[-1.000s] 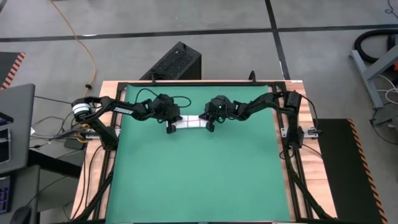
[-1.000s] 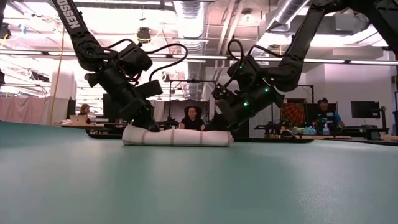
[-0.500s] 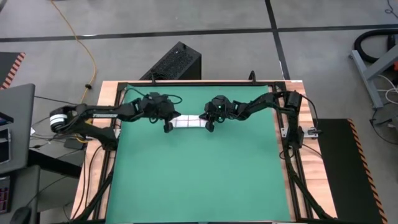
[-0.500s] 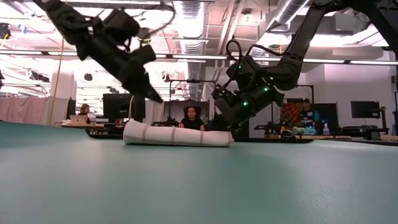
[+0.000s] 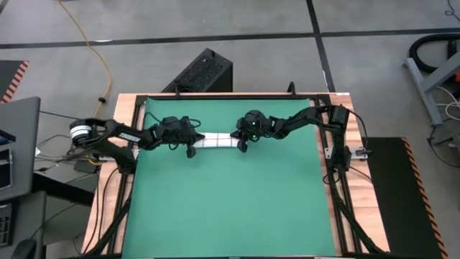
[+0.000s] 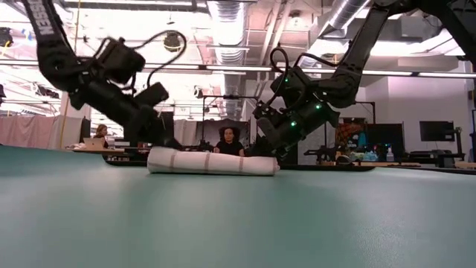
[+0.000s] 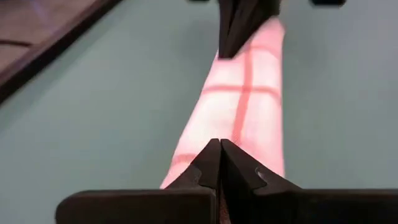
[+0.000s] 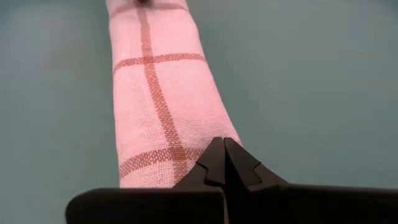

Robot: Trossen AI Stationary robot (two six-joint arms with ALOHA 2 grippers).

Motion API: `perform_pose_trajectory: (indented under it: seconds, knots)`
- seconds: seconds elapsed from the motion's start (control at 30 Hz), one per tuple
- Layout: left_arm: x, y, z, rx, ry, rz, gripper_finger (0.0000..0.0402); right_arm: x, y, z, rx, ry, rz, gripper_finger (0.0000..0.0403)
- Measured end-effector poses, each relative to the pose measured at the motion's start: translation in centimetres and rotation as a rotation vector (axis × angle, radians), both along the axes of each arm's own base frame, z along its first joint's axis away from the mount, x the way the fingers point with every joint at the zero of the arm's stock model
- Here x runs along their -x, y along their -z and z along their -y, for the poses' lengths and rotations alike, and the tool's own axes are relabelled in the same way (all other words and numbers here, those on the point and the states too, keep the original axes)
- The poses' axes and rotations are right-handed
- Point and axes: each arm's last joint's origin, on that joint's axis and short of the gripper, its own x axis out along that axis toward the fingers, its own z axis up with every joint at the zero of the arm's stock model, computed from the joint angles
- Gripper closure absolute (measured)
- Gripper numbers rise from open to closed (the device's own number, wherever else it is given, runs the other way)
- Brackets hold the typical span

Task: Roll towel
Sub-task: Roll the white towel

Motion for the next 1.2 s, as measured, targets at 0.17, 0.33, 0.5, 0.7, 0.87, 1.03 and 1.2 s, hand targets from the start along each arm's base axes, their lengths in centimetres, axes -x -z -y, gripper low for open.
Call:
perform_pose_trajectory:
  seconds: [0.17,0.33,0.5,0.7,0.87,1.03,1.2]
  knots:
    - [-0.3,2.0,-0.4,0.017,-0.027,-0.059,0.0401,0.0,0.0,0.0,-0.003,-0.003,-0.003,0.0391]
    - [-0.2,3.7,-0.9,0.053,-0.114,-0.120,0.0401,0.0,0.1,-0.1,-0.010,-0.012,-0.002,0.0391]
    - [-0.1,4.3,-1.0,0.101,-0.164,-0.134,0.0401,0.2,-0.1,0.2,-0.018,-0.005,0.000,0.0391]
    - [-0.1,4.5,-0.8,0.154,-0.201,-0.141,0.0401,0.3,-1.0,0.3,-0.024,-0.001,0.024,0.0391]
    - [-0.4,4.4,-0.4,0.171,-0.210,-0.126,0.0401,-0.1,-4.5,-1.1,0.059,-0.033,0.148,0.0391]
    - [-0.9,4.4,0.3,0.187,-0.220,-0.120,0.0401,-0.8,-5.3,-3.1,0.135,-0.056,0.229,0.0393]
    - [-1.4,4.4,1.4,0.210,-0.236,-0.110,0.0401,-1.1,-4.1,-4.7,0.163,-0.048,0.303,0.0397]
